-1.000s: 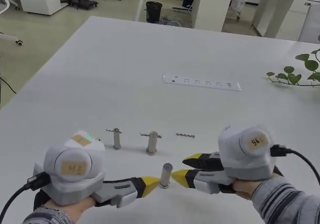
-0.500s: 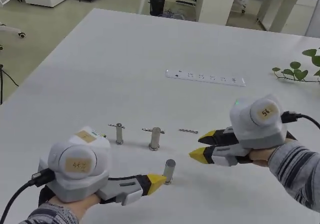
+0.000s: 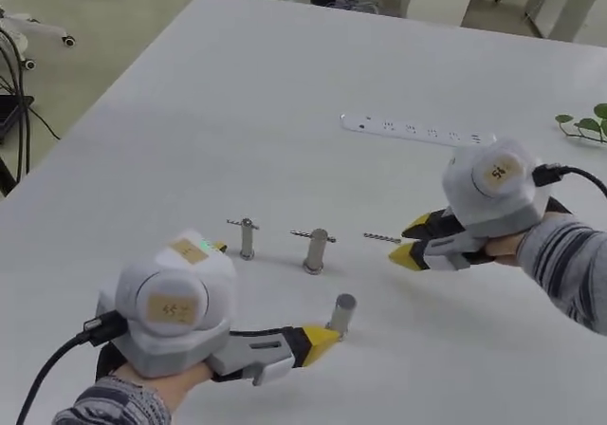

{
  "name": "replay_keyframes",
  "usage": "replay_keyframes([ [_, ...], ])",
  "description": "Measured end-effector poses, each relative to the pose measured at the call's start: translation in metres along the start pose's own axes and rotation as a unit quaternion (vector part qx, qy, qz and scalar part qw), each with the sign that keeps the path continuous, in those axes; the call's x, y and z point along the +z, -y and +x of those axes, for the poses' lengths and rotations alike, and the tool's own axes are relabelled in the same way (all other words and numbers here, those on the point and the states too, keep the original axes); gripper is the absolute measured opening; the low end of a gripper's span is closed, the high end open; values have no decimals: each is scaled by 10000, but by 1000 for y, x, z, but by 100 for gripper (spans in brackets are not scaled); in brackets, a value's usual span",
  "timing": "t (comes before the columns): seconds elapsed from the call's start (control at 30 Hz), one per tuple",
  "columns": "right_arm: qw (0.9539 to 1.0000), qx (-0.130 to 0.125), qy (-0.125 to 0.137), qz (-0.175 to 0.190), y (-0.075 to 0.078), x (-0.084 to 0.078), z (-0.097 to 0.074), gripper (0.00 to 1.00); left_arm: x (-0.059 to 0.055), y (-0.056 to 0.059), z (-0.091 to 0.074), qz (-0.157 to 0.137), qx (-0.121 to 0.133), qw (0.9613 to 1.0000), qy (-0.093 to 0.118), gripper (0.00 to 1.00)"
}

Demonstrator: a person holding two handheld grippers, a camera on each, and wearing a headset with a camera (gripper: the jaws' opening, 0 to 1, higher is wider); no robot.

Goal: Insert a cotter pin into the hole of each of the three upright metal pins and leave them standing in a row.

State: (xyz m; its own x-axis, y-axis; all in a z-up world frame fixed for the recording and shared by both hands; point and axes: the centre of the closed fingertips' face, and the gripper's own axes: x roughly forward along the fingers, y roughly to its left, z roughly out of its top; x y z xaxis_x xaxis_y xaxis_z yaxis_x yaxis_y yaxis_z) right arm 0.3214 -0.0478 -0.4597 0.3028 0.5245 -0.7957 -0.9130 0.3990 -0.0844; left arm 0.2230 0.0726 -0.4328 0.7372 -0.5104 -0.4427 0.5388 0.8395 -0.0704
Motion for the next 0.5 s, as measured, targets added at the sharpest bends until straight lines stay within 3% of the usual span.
replay_keyframes([
  [0.23, 9995, 62, -294, 58, 17, -7, 19, 16, -3, 2, 1, 46, -21, 10000, -62, 96],
  [0.5, 9987, 204, -429, 157, 31, -13, 30, 12, -3, 4, 2, 41, -46, 10000, -78, 95],
])
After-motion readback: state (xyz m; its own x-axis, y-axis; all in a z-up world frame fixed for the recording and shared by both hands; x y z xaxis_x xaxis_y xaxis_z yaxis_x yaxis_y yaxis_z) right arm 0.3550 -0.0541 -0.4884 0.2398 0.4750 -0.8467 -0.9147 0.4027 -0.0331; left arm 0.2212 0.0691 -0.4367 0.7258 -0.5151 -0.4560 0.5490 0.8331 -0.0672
